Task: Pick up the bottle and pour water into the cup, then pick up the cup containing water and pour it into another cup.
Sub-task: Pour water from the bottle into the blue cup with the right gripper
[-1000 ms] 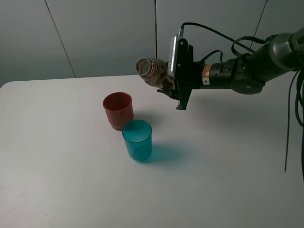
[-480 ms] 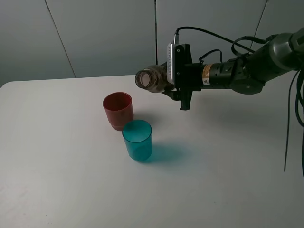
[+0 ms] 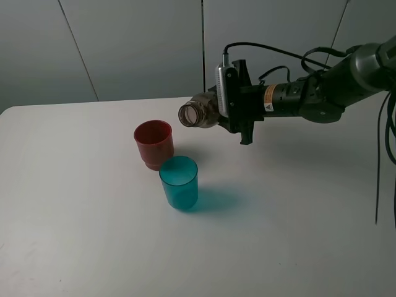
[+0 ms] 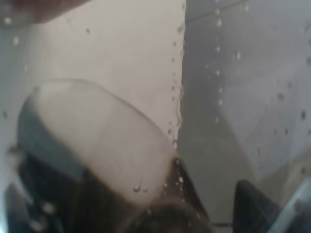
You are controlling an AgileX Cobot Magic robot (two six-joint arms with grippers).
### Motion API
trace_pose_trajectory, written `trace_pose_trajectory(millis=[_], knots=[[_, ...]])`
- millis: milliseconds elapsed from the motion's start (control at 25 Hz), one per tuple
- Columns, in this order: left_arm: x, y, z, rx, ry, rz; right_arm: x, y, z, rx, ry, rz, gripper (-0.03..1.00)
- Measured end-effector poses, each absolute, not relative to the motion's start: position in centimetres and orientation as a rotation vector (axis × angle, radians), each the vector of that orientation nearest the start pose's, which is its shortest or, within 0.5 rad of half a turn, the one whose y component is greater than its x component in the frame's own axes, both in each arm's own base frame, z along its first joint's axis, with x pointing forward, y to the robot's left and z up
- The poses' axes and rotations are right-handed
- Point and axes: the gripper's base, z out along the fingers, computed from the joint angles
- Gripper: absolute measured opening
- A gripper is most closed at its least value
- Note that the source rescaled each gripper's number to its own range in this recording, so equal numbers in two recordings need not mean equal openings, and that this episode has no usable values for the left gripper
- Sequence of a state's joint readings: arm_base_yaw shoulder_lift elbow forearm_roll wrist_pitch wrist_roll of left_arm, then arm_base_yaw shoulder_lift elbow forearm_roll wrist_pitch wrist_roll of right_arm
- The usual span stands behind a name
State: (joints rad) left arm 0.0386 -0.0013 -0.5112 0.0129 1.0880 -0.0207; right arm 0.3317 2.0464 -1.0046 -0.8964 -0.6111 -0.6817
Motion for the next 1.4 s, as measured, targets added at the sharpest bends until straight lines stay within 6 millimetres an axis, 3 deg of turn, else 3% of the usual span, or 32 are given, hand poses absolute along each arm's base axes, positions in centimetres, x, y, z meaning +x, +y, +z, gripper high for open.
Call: trace_pose_trajectory(millis=[360,760,1400], knots=[[-0.8,0.1,27.8,-0.064,2.058,0.025,35.7,17.6,12.1,-1.811,1.018,-0.238,0.01],[-0.8,0.1,27.8,-0.064,2.058,0.025,34.7,17.3,11.0,-1.895,0.991,-0.263,0.01],[-0.8,0.1,27.8,-0.064,2.058,0.025,34.1,18.8,11.1,-1.894,0.955,-0.264,0.01]])
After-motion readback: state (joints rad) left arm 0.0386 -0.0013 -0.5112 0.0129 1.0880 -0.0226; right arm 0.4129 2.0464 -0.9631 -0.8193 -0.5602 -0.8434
